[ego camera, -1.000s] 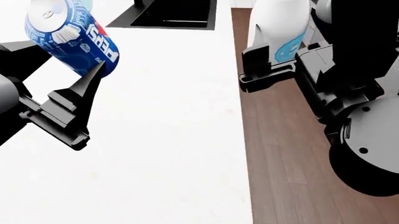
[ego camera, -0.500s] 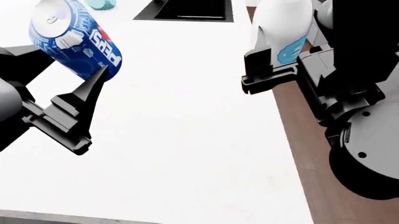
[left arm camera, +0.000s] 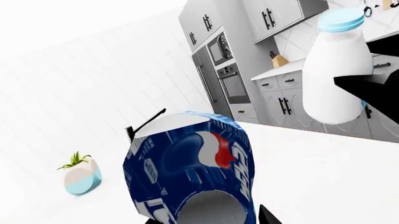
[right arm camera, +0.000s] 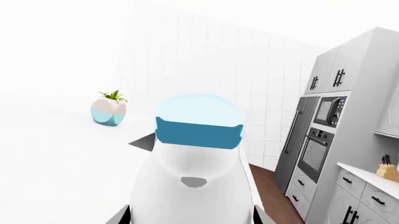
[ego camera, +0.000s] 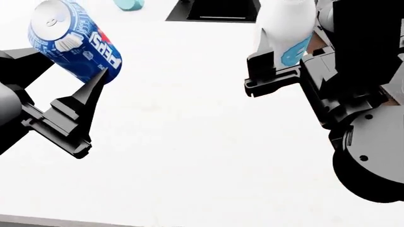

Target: Move the drinks to the dining counter.

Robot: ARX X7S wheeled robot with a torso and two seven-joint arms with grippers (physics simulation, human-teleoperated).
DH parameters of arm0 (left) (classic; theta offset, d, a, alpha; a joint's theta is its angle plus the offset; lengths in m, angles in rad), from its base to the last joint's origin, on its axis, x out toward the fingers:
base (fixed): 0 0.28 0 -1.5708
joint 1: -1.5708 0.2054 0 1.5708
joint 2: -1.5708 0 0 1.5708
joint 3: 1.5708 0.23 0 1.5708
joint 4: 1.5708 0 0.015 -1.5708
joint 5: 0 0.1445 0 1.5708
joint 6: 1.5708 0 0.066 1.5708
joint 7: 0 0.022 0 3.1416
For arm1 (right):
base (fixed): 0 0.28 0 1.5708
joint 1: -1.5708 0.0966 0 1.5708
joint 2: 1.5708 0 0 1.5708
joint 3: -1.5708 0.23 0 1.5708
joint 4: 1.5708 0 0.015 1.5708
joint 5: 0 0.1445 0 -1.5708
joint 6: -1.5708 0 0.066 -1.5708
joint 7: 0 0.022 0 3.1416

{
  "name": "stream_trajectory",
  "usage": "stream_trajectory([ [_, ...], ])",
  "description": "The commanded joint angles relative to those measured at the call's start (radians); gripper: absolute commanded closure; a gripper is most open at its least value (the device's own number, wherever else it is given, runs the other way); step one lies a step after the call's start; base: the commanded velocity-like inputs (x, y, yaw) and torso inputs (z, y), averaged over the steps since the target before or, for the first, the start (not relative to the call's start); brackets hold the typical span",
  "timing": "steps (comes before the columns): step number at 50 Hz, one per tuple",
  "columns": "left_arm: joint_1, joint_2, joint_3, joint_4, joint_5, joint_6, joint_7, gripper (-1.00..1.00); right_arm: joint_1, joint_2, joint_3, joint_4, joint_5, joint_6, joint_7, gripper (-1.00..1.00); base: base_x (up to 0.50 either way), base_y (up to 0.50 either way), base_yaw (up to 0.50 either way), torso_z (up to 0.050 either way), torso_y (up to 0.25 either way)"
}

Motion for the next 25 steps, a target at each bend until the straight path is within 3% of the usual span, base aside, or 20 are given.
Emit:
stream_trajectory([
  [1, 0.027, -0.003, -0.025, 0.004, 0.002, 0.013, -0.011, 1.0, -0.002, 0.005, 0.001, -0.003, -0.023, 0.005, -0.006, 1.0, -0.34, 0.47, 0.0, 0.0, 0.0],
  [13, 0.021, 0.004, 0.011, 0.006, 0.021, 0.0, -0.01, 1.0, -0.009, 0.002, 0.01, 0.002, 0.011, -0.009, -0.005, 1.0, -0.04, 0.06, 0.0, 0.0, 0.001],
  [25, -0.139, 0.083, 0.252, -0.065, 0.147, -0.124, 0.024, 1.0, -0.018, -0.009, -0.017, 0.065, -0.032, -0.024, -0.07, 1.0, 0.0, 0.0, 0.0, 0.0, 0.001],
])
